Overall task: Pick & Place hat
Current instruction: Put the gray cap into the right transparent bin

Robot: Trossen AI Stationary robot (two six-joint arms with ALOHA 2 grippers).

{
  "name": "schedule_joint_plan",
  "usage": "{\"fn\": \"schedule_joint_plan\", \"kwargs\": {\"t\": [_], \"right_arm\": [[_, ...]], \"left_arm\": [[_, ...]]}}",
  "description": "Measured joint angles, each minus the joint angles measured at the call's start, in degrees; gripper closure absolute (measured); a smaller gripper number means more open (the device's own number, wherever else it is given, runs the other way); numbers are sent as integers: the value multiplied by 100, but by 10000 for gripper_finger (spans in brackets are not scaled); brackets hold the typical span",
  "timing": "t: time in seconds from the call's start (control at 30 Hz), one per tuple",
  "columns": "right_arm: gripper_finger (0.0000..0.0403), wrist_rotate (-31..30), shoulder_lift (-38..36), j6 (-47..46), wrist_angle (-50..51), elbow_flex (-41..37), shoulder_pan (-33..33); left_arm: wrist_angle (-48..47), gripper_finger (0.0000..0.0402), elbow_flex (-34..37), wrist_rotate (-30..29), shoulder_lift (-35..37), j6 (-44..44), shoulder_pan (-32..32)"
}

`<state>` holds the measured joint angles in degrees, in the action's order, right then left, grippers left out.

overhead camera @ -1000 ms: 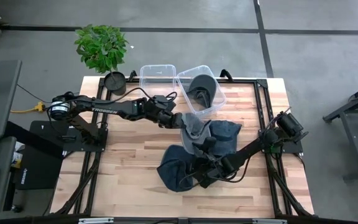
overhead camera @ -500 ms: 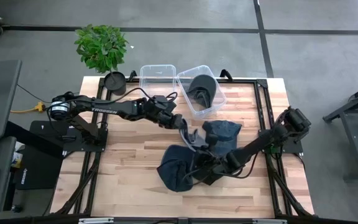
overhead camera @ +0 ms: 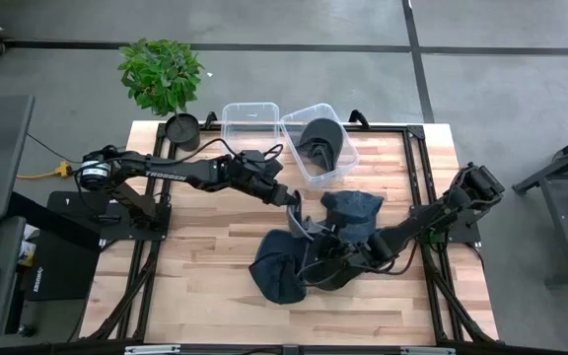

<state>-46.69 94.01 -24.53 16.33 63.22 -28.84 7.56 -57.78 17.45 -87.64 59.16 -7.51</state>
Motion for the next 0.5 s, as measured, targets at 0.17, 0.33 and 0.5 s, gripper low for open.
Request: {"fn": "schedule_joint_plan", "kwargs": {"t": [0.17,0.33,0.5], "right_arm": [[397,205,-115,21,131,13,2],[397,248,-146,46,149,24,-4],[398,555,-182,-199,518,4,-11]], "left_arm": [[44,401,-230,-2,-17,-455,-43],[-115,390,-551,-28,-17,-894,-76],[-235,327,-802,10,40,-1399,-75]]}}
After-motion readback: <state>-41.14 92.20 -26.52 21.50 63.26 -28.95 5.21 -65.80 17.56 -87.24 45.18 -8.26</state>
